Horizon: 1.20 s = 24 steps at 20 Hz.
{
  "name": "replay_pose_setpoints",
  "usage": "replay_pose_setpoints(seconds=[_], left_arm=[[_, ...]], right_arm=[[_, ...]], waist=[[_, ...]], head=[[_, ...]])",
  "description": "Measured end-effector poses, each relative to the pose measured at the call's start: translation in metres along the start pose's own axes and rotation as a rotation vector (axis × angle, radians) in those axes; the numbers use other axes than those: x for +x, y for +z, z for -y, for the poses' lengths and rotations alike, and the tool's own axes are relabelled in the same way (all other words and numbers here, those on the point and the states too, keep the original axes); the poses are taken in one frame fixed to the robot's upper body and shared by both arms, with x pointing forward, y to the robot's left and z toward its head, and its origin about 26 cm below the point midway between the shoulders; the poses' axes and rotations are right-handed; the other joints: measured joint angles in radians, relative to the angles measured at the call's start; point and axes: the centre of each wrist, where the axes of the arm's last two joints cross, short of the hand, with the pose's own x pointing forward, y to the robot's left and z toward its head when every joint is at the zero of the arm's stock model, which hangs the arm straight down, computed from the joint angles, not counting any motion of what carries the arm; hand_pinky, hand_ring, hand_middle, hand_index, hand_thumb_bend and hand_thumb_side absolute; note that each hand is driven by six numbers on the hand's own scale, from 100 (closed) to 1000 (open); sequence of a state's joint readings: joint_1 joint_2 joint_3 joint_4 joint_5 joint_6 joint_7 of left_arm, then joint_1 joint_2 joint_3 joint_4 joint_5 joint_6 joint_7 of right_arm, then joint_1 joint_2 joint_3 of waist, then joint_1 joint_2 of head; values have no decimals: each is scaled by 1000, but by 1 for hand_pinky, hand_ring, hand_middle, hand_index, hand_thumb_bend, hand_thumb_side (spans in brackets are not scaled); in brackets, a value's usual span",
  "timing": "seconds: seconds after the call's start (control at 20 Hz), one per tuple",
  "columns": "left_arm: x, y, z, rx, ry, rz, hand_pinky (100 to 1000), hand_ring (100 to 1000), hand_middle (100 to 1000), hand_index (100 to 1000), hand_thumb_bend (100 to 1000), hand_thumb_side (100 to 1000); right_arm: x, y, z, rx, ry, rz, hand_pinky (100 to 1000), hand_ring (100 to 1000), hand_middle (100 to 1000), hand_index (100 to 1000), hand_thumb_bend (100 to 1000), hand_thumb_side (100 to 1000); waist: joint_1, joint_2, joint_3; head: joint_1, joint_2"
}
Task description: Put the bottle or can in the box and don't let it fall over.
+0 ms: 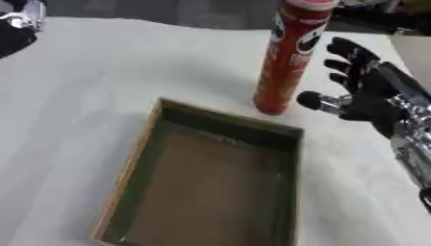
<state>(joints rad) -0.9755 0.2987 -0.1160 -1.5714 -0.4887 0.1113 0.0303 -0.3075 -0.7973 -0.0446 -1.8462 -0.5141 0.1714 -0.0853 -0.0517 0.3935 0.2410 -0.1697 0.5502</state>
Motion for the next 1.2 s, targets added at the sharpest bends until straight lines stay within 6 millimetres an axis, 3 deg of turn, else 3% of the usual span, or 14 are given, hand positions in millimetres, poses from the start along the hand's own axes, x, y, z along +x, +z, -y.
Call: replay_pose_setpoints(seconds=[0.3, 1.2], left_arm=[[-1, -3, -1, 0, -2, 3, 573, 606, 416, 866, 100, 277], [-2, -28, -10, 36, -40, 34, 575, 605, 418, 866, 100, 262]], right_arm=[[0, -2, 2, -5, -1, 3, 1000, 1000, 1000, 1000, 786, 187], [5, -15, 25, -30, 13, 42, 1000, 1000, 1000, 1000, 783, 183]], waist=[[-7, 15, 1], [-25, 59, 57]], head=[[-1, -11], [-29, -47]])
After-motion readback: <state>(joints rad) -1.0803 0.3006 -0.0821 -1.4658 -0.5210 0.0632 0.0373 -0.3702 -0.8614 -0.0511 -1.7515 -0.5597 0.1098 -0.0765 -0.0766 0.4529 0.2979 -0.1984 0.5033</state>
